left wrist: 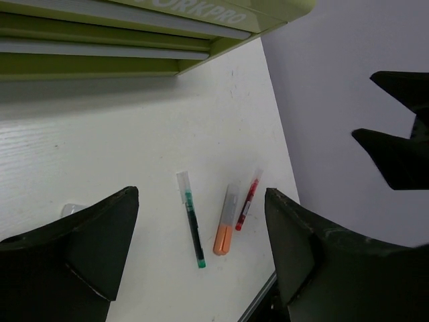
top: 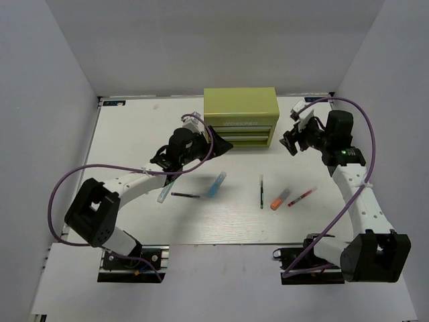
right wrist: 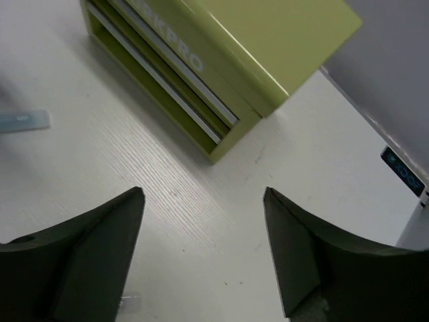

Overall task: Sort the stationery into containers
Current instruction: Open the drawer in the storage box.

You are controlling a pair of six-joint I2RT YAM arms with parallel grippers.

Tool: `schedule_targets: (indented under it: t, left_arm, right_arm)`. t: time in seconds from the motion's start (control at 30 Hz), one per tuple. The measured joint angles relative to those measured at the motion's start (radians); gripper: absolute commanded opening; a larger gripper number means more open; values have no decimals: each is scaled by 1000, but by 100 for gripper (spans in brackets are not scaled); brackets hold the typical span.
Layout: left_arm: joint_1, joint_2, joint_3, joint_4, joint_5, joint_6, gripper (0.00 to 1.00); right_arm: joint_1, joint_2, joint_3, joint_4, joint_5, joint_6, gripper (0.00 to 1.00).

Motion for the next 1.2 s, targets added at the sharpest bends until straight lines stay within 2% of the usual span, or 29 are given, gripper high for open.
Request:
schedule_targets:
  t: [0.03, 0.07, 0.1, 0.13, 0.17, 0.23, 0.27, 0.47, 0.7, 1.07, 1.2]
  left_arm:
    - [-8, 12, 0, 20, -12, -13, 79]
    - [-15, 26, 0, 38, -23, -29, 74]
    - [-24, 40, 0, 53, -33, -44, 70]
    - [-31, 52, 0, 71, -43, -56, 63]
    - [-37, 65, 0, 91, -55, -72, 60]
    - [-49, 90, 0, 126, -83, -98, 56]
    - [-53, 102, -1, 149, -100, -109, 56]
    - [-80, 167, -42, 315, -255, -195, 64]
    - [-89, 297, -52, 486, -400, -288, 64]
    - [-89, 466, 14, 595, -474, -378, 66]
    - [-89, 491, 38, 636, -484, -388, 64]
  right_arm:
    - [0, 2, 18, -13, -34, -22, 70]
    - [1, 5, 38, -26, -70, -43, 60]
    - [1, 9, 58, -41, -99, -63, 54]
    - [5, 17, 84, -60, -130, -83, 52]
    - [8, 28, 113, -73, -163, -104, 52]
    - [19, 50, 158, -91, -209, -126, 77]
    - [26, 61, 175, -94, -225, -138, 90]
    - [77, 161, 250, -99, -257, -199, 90]
    - [133, 332, 356, -90, -201, -219, 90]
    - [178, 473, 446, -88, -107, -314, 90]
    - [183, 503, 449, -92, -73, -337, 85]
